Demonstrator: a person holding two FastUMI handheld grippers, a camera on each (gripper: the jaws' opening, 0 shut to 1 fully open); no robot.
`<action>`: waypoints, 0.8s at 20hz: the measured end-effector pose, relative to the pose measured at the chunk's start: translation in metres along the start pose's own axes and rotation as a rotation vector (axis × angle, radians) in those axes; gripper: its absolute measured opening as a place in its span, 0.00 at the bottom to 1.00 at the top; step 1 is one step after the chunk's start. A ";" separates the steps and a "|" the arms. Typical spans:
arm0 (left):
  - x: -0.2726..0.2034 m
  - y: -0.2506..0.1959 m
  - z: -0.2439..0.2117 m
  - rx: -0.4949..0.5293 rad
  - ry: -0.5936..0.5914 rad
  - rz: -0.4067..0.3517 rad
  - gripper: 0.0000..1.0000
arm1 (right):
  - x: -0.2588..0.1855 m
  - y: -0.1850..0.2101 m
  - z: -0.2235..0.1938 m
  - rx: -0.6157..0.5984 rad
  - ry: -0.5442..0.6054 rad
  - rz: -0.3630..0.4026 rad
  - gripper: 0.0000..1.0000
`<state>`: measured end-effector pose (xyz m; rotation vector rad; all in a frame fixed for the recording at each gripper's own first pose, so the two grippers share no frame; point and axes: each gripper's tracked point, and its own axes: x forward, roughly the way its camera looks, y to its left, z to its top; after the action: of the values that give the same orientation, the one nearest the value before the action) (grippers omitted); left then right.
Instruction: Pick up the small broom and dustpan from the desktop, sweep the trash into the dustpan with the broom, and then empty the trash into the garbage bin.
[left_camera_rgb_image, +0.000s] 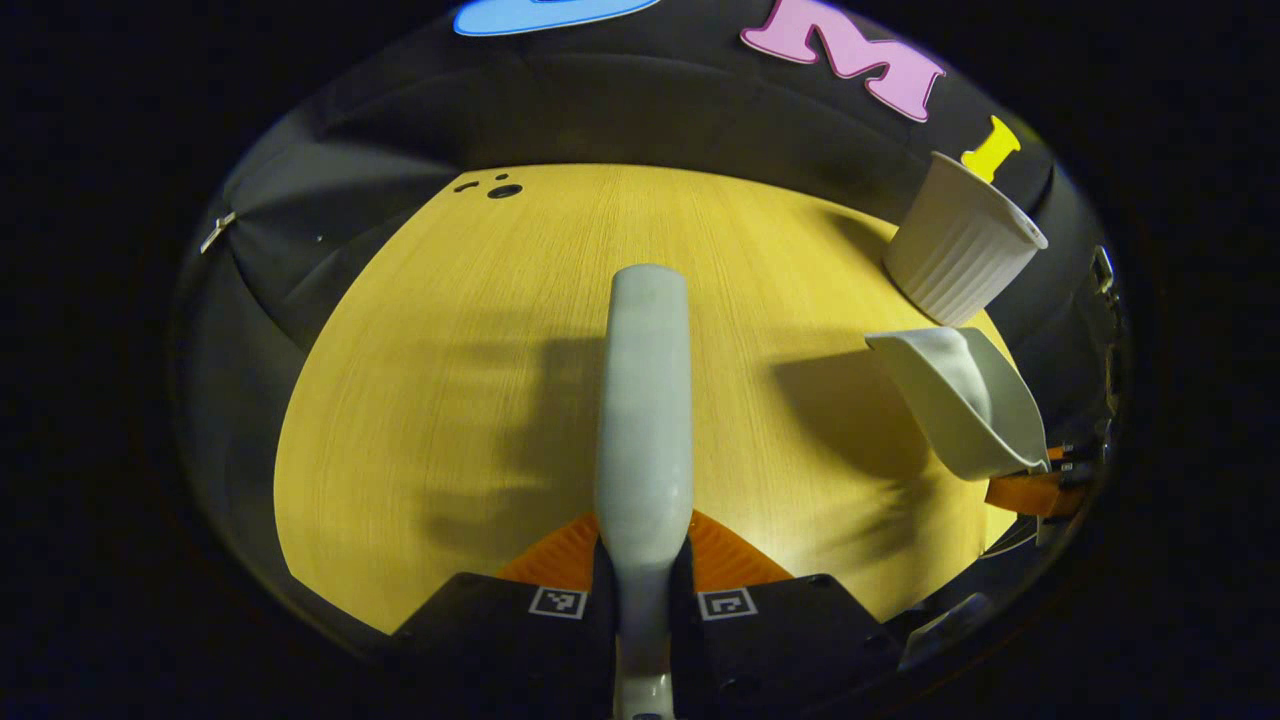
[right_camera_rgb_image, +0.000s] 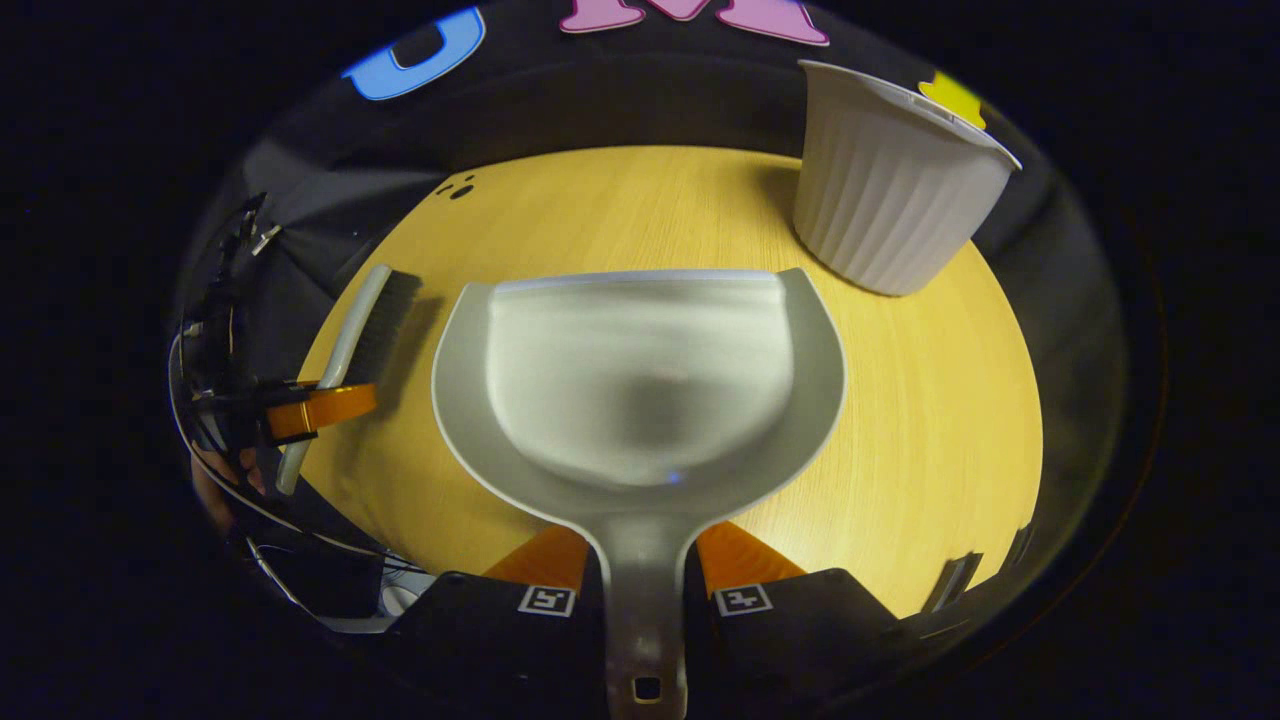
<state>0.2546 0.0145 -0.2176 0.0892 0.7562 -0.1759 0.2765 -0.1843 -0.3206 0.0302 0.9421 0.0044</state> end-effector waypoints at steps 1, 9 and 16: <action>0.003 0.001 0.001 0.012 0.004 0.018 0.27 | 0.005 -0.006 -0.003 0.015 0.016 -0.009 0.36; 0.021 -0.005 -0.007 0.093 0.061 0.111 0.27 | 0.034 -0.029 -0.004 0.035 0.078 -0.050 0.36; 0.036 -0.016 -0.006 0.105 0.088 0.123 0.29 | 0.040 -0.027 -0.005 -0.008 0.096 -0.035 0.38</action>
<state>0.2736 -0.0054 -0.2470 0.2435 0.8269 -0.0950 0.2956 -0.2107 -0.3570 0.0058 1.0381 -0.0228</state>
